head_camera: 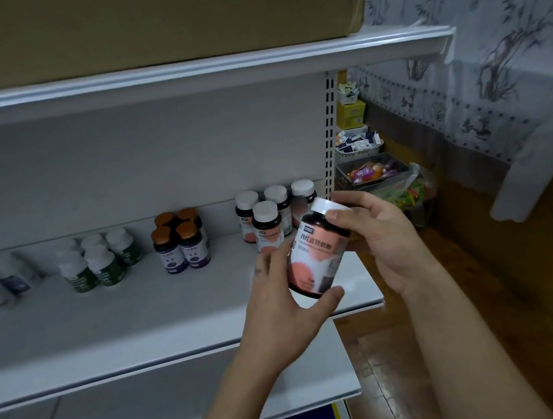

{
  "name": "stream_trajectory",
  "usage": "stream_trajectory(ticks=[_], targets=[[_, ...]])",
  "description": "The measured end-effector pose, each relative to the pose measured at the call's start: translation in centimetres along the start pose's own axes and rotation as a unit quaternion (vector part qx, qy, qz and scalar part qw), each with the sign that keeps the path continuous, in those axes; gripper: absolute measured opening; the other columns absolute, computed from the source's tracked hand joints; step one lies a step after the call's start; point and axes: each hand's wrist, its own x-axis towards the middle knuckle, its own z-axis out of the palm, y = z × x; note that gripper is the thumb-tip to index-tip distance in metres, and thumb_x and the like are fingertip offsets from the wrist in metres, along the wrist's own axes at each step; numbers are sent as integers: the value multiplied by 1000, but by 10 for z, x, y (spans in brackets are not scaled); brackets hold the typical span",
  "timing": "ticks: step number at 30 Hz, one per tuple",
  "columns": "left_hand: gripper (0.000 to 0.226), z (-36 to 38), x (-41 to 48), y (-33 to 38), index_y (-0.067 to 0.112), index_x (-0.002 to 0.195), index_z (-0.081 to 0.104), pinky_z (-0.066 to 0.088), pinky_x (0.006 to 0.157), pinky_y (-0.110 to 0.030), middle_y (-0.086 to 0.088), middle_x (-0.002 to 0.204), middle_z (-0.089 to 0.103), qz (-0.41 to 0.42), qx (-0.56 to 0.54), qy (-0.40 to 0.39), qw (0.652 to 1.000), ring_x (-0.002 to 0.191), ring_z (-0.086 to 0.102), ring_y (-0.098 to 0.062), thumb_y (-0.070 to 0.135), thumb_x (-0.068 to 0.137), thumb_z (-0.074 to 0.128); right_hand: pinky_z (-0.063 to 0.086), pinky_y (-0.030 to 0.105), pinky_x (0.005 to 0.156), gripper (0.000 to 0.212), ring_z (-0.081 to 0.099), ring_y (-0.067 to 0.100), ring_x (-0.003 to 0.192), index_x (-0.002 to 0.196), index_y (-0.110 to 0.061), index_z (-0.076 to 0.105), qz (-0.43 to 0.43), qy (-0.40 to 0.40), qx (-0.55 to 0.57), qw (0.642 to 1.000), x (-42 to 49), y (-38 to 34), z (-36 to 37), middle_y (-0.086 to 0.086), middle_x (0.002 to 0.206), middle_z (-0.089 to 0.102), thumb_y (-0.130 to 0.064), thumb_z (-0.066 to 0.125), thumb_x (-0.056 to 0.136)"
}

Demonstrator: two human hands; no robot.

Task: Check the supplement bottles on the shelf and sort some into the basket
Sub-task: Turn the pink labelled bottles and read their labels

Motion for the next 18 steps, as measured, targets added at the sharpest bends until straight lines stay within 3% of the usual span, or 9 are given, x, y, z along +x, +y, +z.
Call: stream_trajectory(ticks=[5,8,10,14,18], targets=[[81,-2,-2,2,44,138,29,47,84,-12,19,118,34,-9,11,20,1000,109,46,2,49,73,77,56,38,83,35,67,19,99,114,-20,62,-10,9,-1,1000,-2,1,7,3,106,71,-24,73,81],[74,-4,-5,0,46,134,29,44,76,-7,23,115,43,-12,-19,23,999,105,45,10,44,76,76,52,35,78,48,67,21,99,112,-16,66,-15,-8,4,1000,-2,4,11,4,102,73,-39,74,71],[70,-4,-8,-2,45,136,29,44,74,-10,19,114,51,-16,-40,21,999,101,51,4,44,81,71,50,33,77,55,67,22,100,114,-15,68,-14,-28,6,999,-2,4,10,4,102,73,-45,70,68],[59,-1,-11,-2,49,137,27,47,68,-13,16,112,57,-25,-70,22,997,96,59,-5,54,86,58,50,32,81,49,65,19,107,121,-15,66,-4,-74,18,997,0,8,6,4,111,72,-39,64,78],[53,-2,-13,-1,47,136,30,45,64,-12,19,117,55,-38,-96,7,995,96,61,-7,57,86,45,53,35,86,50,66,21,107,125,-20,60,21,-69,79,994,1,16,5,7,114,70,-32,66,77]])
